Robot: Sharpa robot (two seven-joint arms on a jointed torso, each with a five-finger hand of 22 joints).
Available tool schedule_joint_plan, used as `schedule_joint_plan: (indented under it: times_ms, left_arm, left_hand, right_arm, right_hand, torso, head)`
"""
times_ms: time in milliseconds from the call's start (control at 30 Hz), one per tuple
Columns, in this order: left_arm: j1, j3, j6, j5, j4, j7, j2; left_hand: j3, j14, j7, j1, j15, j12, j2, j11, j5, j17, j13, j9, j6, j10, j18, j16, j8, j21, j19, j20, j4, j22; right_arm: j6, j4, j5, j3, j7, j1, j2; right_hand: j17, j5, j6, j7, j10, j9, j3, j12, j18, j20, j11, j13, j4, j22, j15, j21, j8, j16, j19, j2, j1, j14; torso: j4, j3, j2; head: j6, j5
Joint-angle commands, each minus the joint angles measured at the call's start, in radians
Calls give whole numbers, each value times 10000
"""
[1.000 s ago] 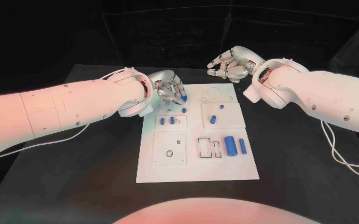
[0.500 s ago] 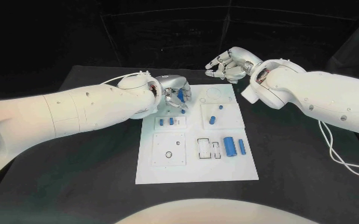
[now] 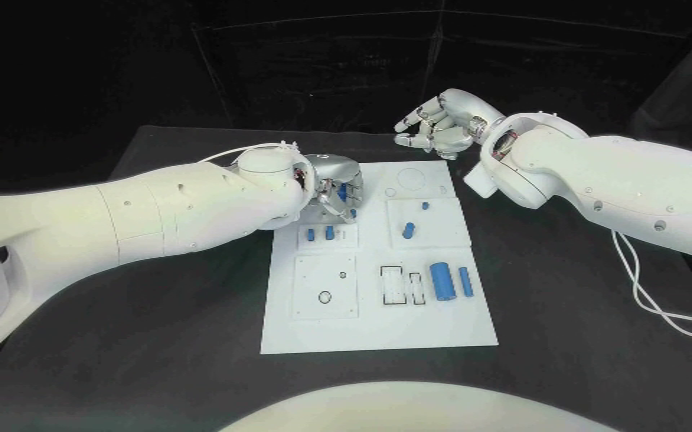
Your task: Assemble the parts on the task board
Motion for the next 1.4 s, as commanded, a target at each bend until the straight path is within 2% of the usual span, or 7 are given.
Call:
schedule_joint_plan:
  times_ms: [33,500,800,1133,1400]
  left_arm:
    - [-26,6,335,-286,-82,-201,65]
    - [-126,9,121,-294,-300,-190,242]
    - [-135,10,227,-295,-317,-238,253]
    - [-139,10,276,-295,-296,-247,261]
    - [-159,15,-310,-293,-190,-95,128]
  left_hand:
    - [-24,112,6,79,5,-65,125,4,0,34,-35,-25,122,123,-186,84,-62,126,106,-4,-36,92]
    - [426,184,-2,256,3,-316,496,-3,-1,95,-291,-163,406,494,-246,209,-193,542,201,-14,-76,420]
    - [738,207,-4,312,-15,-507,552,-26,0,113,-439,-249,527,727,-271,266,-306,739,223,-26,-149,588]
    - [910,209,22,285,-26,-611,505,-44,1,90,-484,-304,606,975,-300,286,-395,927,244,-32,-192,740]
    - [1508,289,40,459,-94,-874,668,-107,-10,182,-500,-330,1006,1544,-384,382,-456,1465,381,-86,-366,1134]
  right_arm:
    - [43,2,-16,5,87,17,13]
    - [44,-10,-16,5,92,16,31]
    - [48,-13,-16,5,93,15,34]
    - [46,-7,-16,5,93,15,34]
    - [37,3,-16,5,101,14,27]
  right_hand:
    - [9,44,-97,-4,-36,-10,-4,51,156,-15,15,-8,43,-1,-30,-53,44,-28,-45,46,-53,175]
    - [9,44,-97,-4,-36,-10,-4,51,156,-15,15,-8,43,-1,-30,-53,44,-28,-45,46,-53,175]
    - [9,44,-97,-4,-36,-10,-4,51,156,-15,15,-8,43,-1,-30,-53,44,-28,-45,46,-53,175]
    - [9,44,-97,-4,-36,-10,-4,51,156,-15,15,-8,43,-1,-30,-53,44,-28,-45,46,-53,175]
    - [9,44,-97,-4,-36,-10,-4,51,156,-15,15,-8,43,-1,-30,-53,44,-28,-45,46,-53,175]
  torso:
    - [-9,4,-5]
    - [7,2,-7]
    - [2,0,-5]
    - [5,7,-5]
    - [2,1,-15]
  head:
    - [11,14]
    - [21,-12]
    - [15,-26]
    - [28,-30]
    - [57,-44]
